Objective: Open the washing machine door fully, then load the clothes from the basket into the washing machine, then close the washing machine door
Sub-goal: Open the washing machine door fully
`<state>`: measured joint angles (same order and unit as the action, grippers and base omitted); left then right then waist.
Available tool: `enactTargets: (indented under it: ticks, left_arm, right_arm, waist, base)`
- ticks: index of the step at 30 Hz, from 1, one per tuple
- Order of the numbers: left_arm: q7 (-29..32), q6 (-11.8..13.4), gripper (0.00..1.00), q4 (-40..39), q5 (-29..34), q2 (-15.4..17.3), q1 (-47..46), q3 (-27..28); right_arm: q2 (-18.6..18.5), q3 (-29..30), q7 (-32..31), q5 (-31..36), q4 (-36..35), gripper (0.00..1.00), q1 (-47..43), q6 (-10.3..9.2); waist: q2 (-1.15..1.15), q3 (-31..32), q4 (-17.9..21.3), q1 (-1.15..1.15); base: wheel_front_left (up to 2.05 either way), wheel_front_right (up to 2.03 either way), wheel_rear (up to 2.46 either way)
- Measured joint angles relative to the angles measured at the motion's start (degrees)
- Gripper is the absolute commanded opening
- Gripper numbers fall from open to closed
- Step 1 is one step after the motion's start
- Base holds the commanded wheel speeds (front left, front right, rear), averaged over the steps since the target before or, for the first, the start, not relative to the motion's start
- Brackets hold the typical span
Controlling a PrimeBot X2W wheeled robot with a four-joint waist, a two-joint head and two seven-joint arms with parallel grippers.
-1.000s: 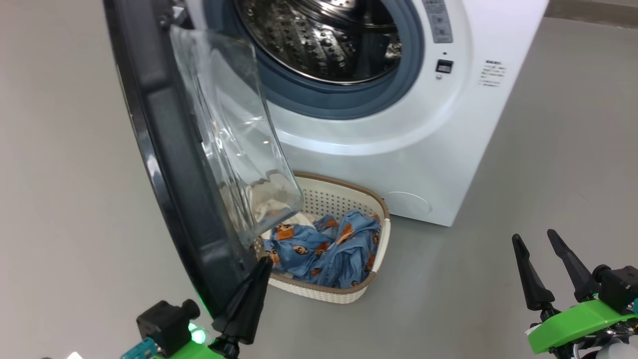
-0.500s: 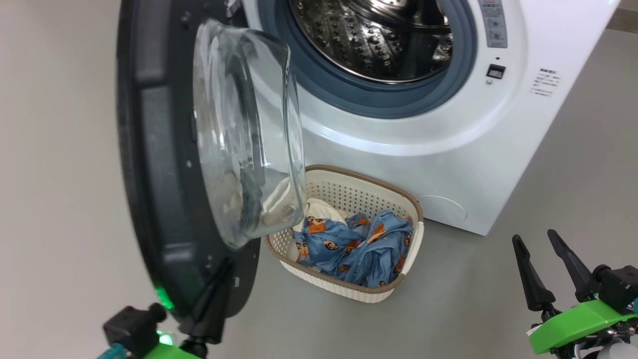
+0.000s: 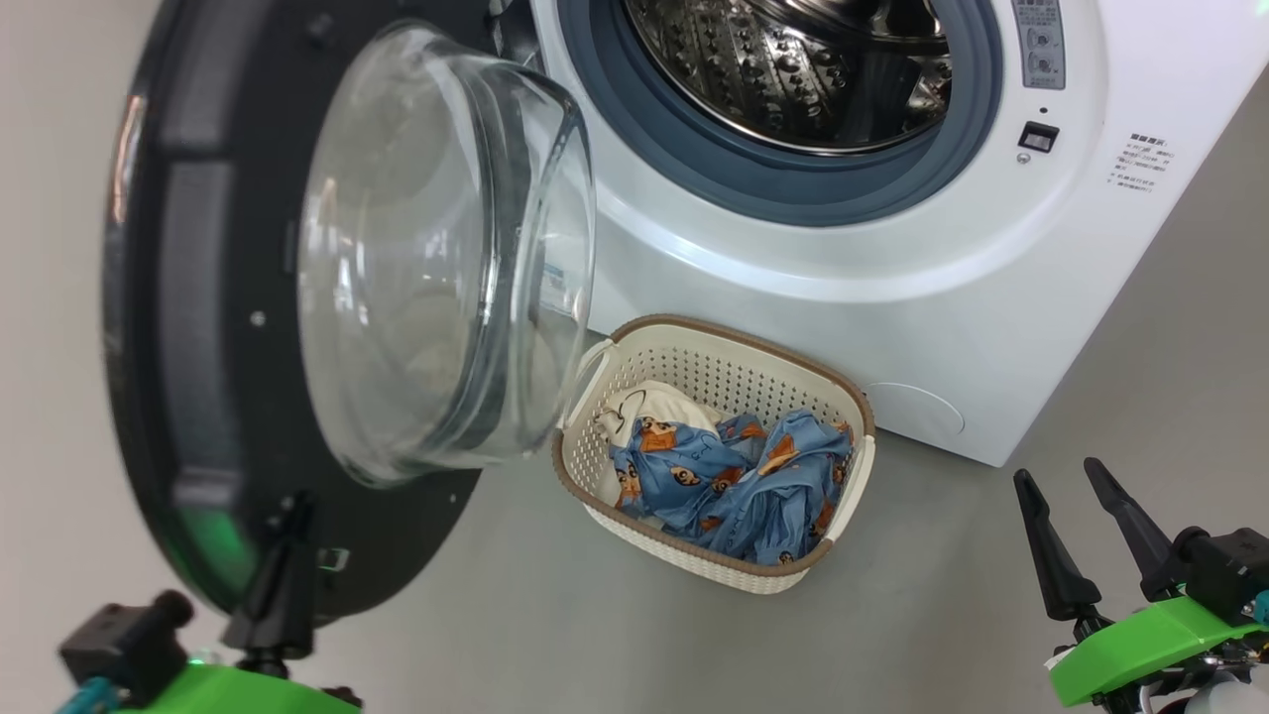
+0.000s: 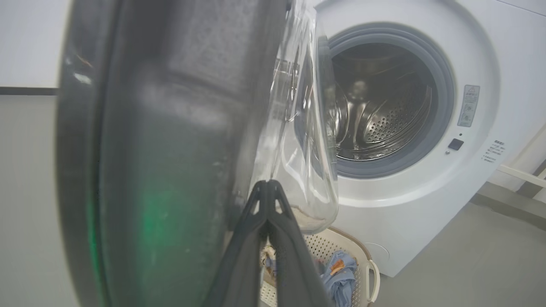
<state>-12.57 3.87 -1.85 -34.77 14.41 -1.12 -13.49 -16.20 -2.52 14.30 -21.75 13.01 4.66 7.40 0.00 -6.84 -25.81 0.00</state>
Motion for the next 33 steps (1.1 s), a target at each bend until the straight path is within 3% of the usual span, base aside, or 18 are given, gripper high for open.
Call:
enactTargets:
  ticks: [10, 24, 33]
  left_arm:
    - [-1.4, 0.27, 0.0, 7.61, -1.27, 2.31, -4.05, 7.23]
    - [-1.82, -2.99, 0.0, 21.05, 2.9, 3.27, -14.66, 17.78]
    - [-2.05, -6.55, 0.0, 32.6, 7.73, 5.08, -22.22, 23.99]
  right_arm:
    - [-0.34, -0.36, 0.0, 0.0, 0.02, 1.0, 0.05, 0.0]
    - [-0.96, -0.7, 0.0, 0.1, 0.08, 1.0, 0.81, 0.0]
    - [-1.66, -0.99, 0.0, 0.51, 0.05, 1.0, 2.92, 0.0]
  waist:
    - [0.0, -1.21, 0.46, 0.0]
    - [0.0, -3.52, 1.36, 0.0]
    - [0.0, -5.69, 2.54, 0.0]
  base:
    - [0.0, 0.0, 0.0]
    - [0.0, 0.0, 0.0]
    - [0.0, 0.0, 0.0]
